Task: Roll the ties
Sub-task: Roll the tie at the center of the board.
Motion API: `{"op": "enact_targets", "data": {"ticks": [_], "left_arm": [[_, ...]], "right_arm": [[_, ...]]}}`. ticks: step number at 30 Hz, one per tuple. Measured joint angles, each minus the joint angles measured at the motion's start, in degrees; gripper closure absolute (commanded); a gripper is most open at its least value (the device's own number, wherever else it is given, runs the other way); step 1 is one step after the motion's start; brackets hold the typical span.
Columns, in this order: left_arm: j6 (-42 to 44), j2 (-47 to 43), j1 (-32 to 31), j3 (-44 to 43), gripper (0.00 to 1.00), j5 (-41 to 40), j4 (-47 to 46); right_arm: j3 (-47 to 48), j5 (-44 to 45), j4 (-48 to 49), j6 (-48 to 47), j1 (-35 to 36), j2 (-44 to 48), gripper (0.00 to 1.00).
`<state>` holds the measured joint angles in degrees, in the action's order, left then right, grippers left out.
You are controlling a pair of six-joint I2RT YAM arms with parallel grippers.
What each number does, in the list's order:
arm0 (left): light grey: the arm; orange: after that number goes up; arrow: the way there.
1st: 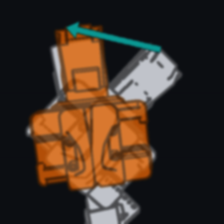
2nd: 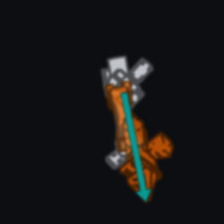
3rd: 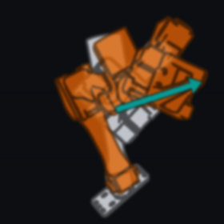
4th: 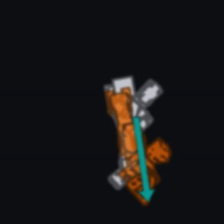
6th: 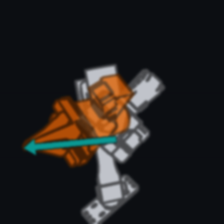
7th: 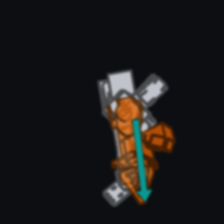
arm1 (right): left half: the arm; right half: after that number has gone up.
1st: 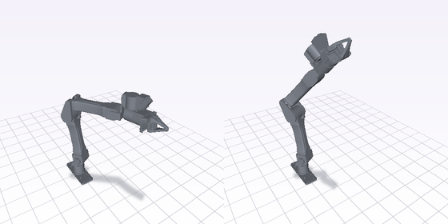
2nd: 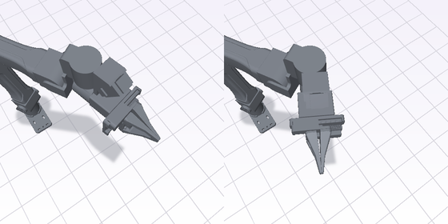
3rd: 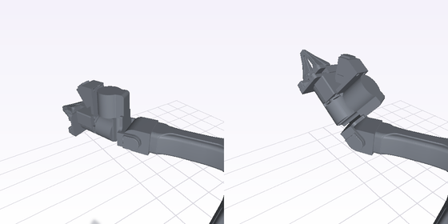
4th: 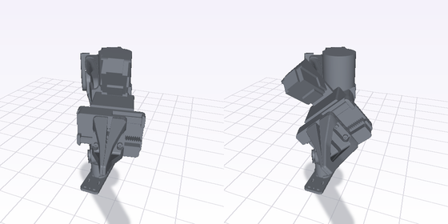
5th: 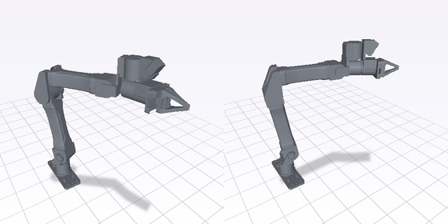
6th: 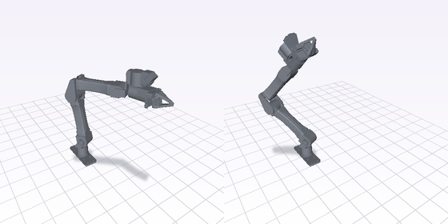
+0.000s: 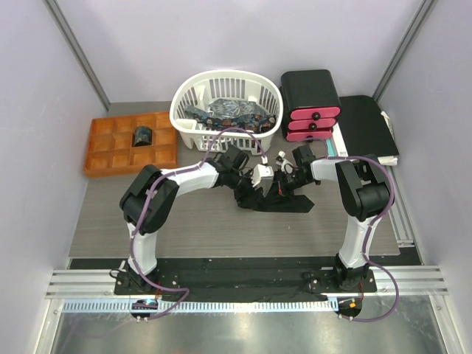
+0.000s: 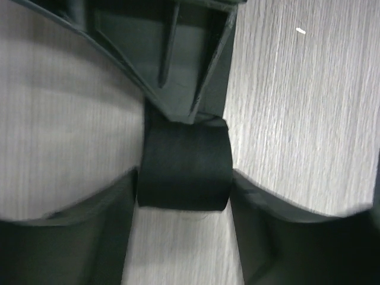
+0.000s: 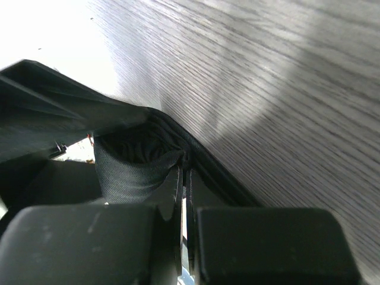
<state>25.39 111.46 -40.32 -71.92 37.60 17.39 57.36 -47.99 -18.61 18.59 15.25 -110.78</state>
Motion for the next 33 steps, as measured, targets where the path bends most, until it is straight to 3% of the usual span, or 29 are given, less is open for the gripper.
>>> {"op": "enact_targets", "data": {"ticks": [3, 17, 20, 26, 33], "left_arm": [[-1.22, 1.09, -0.87, -0.17, 0.56, -0.31, 0.0], [-2.23, 3.1, -7.28, -5.27, 0.58, -11.23, 1.33], [-2.16, 4.04, -7.98, -6.69, 0.65, -12.7, 2.64], [-0.9, 4.68, -9.03, -7.87, 0.69, -15.26, 4.09], [0.63, 5.6, -9.7, -8.61, 0.68, -17.57, 4.76]], "right_arm": [[-0.31, -0.33, 0.85, 0.28, -0.02, 0.0, 0.99], [-3.39, -2.4, 6.19, 4.31, -0.9, 0.31, 0.99], [-3.69, -2.75, 6.75, 4.85, -1.03, 0.33, 0.92], [-5.22, -2.05, 7.19, 5.79, -1.99, 2.97, 0.59], [-5.35, -2.45, 0.39, 2.05, -6.56, 7.69, 0.53]]}}
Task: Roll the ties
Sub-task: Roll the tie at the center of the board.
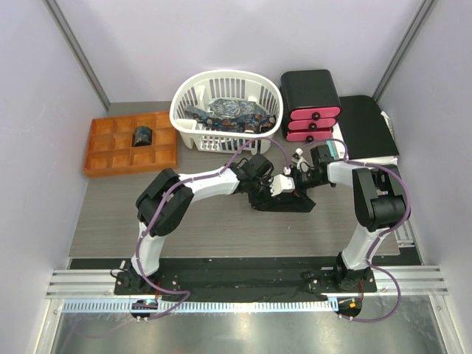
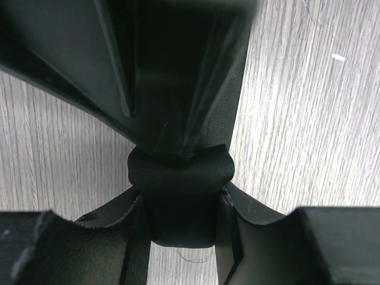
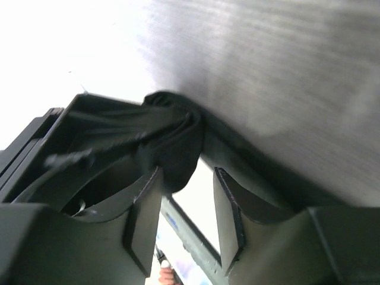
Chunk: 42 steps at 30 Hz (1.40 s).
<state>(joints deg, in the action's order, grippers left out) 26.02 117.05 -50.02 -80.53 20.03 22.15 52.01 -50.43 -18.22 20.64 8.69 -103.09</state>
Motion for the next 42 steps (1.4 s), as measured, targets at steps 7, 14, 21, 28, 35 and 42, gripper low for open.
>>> {"op": "enact_targets", "data": {"ticks": [7, 14, 21, 28, 35, 42], "left_arm": [[0.48, 0.83, -0.22, -1.09, 0.65, -0.96, -0.02], [1.68, 1.51, -0.28, -2.21, 0.62, -0.96, 0.72], [2.56, 1.57, -0.13, -2.34, 0.48, -0.87, 0.92], [3.04, -0.07, 1.62, 0.13, 0.25, 2.69, 0.24], [2.69, -6.84, 5.79, 5.92, 0.0, 5.75, 0.74], [0.37, -23.78, 7.48, 10.99, 0.0, 7.63, -3.72]], "right_arm": [[0.17, -3.23, -3.32, -2.03, -0.92, 2.23, 0.52], [0.17, -3.76, -0.98, -0.79, -0.09, 1.86, 0.88], [0.2, -2.8, -0.39, -1.03, 0.09, 0.26, 0.99], [0.17, -0.33, -2.49, -2.8, -2.34, -2.34, 0.99], [0.42, 0.63, -4.07, -3.63, -3.63, -4.52, 0.99], [1.79, 0.33, -5.84, -5.6, -3.52, -5.73, 0.99]]}}
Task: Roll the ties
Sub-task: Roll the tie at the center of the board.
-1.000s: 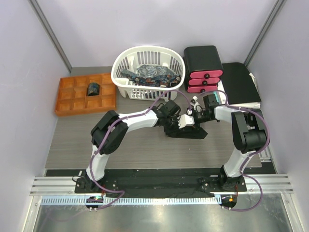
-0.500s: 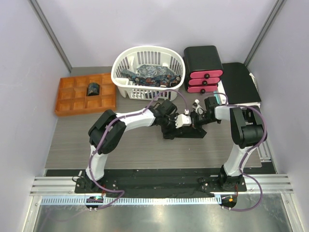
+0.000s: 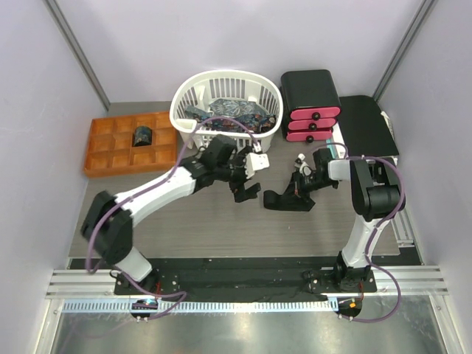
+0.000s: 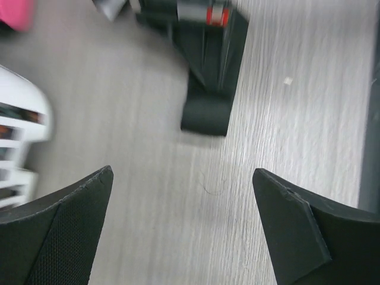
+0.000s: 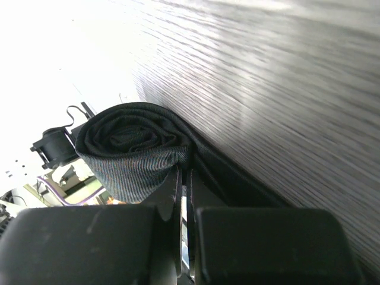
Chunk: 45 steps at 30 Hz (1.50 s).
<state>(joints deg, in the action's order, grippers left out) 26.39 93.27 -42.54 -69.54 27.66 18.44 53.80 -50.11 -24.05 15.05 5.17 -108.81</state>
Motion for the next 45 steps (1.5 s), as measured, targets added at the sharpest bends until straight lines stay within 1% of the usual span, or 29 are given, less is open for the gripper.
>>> {"op": "enact_targets", "data": {"ticks": [3, 5, 9, 11, 13, 15, 18, 23, 28, 30, 31, 34, 39, 42, 43, 45], "left_arm": [[-0.48, -7.08, 0.35, 3.08, 0.0, 1.4, -3.26], [-0.46, -9.64, 0.46, 3.98, 0.0, 2.1, -3.58], [1.4, -8.02, 0.48, 2.14, 0.0, 3.06, 0.28], [2.73, -6.38, 0.59, 2.86, 0.0, 3.52, 0.17], [3.19, -6.1, 0.68, 6.05, 0.0, 3.56, -1.92], [3.43, -6.05, 0.68, 11.39, 0.0, 3.65, -6.32], [2.91, -3.56, 0.61, 16.65, 0.02, 3.65, -10.69], [0.9, 2.32, 0.28, 17.35, 0.12, 3.02, -17.62], [-0.83, 4.92, 0.2, 17.4, 0.2, 2.91, -24.28], [-1.25, 5.6, 0.13, 17.59, 0.26, 3.1, -26.45], [-1.73, 6.08, 0.13, 17.77, 0.31, 3.37, -27.71], [-2.51, 7.74, -0.09, 18.05, 0.38, 4.0, -29.53], [-3.56, 9.64, -0.37, 19.12, 0.39, 4.79, -31.12], [-4.09, 9.79, -0.61, 20.61, 0.42, 4.94, -32.72], [-4.39, 9.79, -0.63, 20.96, 0.46, 4.92, -33.2], [-5.29, 9.79, -0.68, 21.77, 0.5, 4.87, -34.84]], "right_arm": [[0.76, -0.22, -0.33, -0.96, 0.83, -0.57, 0.99], [1.64, -0.7, -0.48, -1.38, 1.79, -1.4, 0.99], [3.32, -2.01, -0.48, -1.49, 3.93, -3.17, 0.99], [4.11, -2.14, -0.42, -1.64, 5.33, -3.74, 0.99], [4.79, -2.16, -0.26, -1.7, 6.71, -4.15, 0.99], [5.4, -2.34, 0.04, -1.66, 8.02, -4.76, 0.99], [6.08, -3.17, 0.76, -1.4, 9.49, -5.62, 0.99], [5.44, -4.22, 3.08, 0.35, 10.38, -5.99, 0.99], [3.3, -5.92, 7.15, 3.3, 10.47, -5.99, 0.99], [2.64, -6.51, 8.44, 4.22, 10.47, -5.99, 0.99], [2.29, -6.78, 9.14, 4.68, 10.47, -5.99, 0.99], [1.68, -7.28, 10.4, 5.53, 10.47, -5.99, 0.99], [1.4, -8.02, 11.45, 6.58, 10.47, -6.36, 0.99], [1.14, -8.66, 12.26, 7.21, 10.47, -6.71, 0.99], [1.05, -8.81, 12.52, 7.28, 10.47, -6.73, 0.99], [0.94, -8.85, 12.79, 7.41, 10.47, -6.73, 0.99]]}}
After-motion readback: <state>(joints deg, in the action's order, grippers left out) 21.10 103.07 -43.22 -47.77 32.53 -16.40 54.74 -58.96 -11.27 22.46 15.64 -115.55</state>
